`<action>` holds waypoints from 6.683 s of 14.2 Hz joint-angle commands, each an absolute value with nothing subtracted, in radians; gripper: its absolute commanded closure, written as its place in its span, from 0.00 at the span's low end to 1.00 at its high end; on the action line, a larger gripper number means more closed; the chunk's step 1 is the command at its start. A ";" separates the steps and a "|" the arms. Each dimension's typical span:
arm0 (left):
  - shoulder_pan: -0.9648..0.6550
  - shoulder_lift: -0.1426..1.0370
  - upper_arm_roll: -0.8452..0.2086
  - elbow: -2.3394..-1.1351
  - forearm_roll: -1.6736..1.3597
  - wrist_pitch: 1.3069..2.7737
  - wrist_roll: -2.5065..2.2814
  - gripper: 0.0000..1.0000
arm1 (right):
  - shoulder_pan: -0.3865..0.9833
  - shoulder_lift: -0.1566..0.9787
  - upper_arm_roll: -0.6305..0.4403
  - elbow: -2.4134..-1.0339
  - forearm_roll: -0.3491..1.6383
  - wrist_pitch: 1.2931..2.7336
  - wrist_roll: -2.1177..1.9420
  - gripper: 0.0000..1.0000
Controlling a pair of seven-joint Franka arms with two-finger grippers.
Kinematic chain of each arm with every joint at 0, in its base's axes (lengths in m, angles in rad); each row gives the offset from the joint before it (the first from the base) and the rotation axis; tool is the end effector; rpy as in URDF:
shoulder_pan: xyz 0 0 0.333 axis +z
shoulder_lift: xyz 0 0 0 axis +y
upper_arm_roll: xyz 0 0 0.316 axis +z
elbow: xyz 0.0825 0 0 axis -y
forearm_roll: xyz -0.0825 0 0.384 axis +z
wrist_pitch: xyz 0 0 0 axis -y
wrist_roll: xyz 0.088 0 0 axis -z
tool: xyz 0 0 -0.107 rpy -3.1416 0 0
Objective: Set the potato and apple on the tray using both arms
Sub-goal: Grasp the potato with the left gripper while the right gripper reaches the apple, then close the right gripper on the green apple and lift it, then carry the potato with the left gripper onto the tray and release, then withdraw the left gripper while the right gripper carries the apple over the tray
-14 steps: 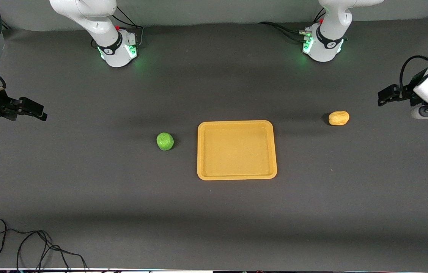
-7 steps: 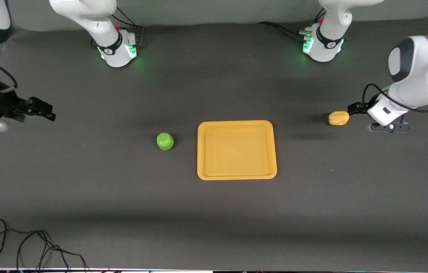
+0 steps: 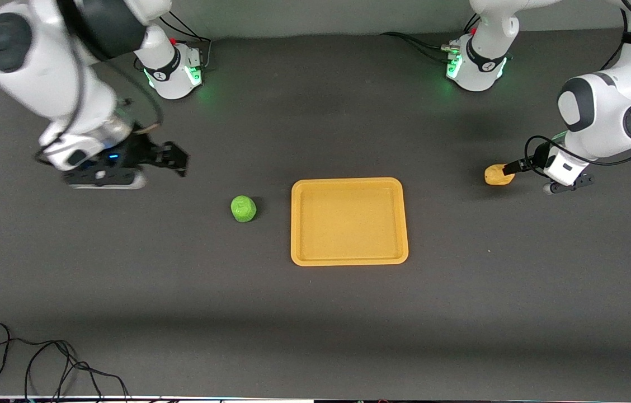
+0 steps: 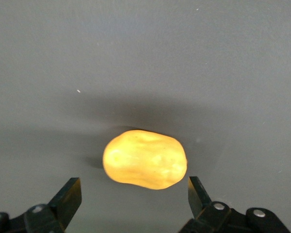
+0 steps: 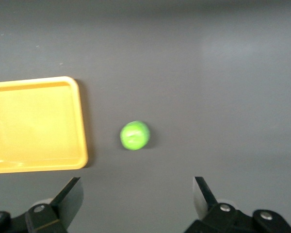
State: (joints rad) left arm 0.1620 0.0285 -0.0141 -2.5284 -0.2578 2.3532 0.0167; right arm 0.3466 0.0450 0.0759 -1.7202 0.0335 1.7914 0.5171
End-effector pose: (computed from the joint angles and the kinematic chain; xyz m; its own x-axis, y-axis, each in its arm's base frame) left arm 0.4329 0.0609 0.2495 0.9287 0.3037 -0.2128 0.3373 -0.9302 0.1447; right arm 0.5282 0.2398 0.5472 0.9948 -0.1016 0.0048 -0.1012 -0.9939 -0.0445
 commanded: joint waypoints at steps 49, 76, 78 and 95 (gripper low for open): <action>0.109 0.204 0.004 -2.531 0.030 2.224 -0.178 0.60 | 0.488 0.268 -0.025 -1.543 -0.043 1.789 0.617 0.56; -0.453 0.460 -0.080 -2.054 -0.506 2.704 -0.465 0.81 | 0.479 0.249 -0.074 -1.540 0.020 1.767 0.597 0.56; -0.454 0.460 -0.078 -2.051 -0.503 2.700 -0.460 0.64 | 0.479 0.249 -0.074 -1.540 0.020 1.767 0.597 0.56; -0.434 0.385 0.072 -1.832 -0.399 2.058 -0.466 0.00 | 0.480 0.256 -0.071 -1.531 0.020 1.775 0.600 0.56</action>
State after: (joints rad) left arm -0.4371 0.4214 0.0107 -1.9313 -0.4397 2.2445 -0.4621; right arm 0.4807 0.2464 -0.0693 -1.5561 -0.0007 1.7852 0.6197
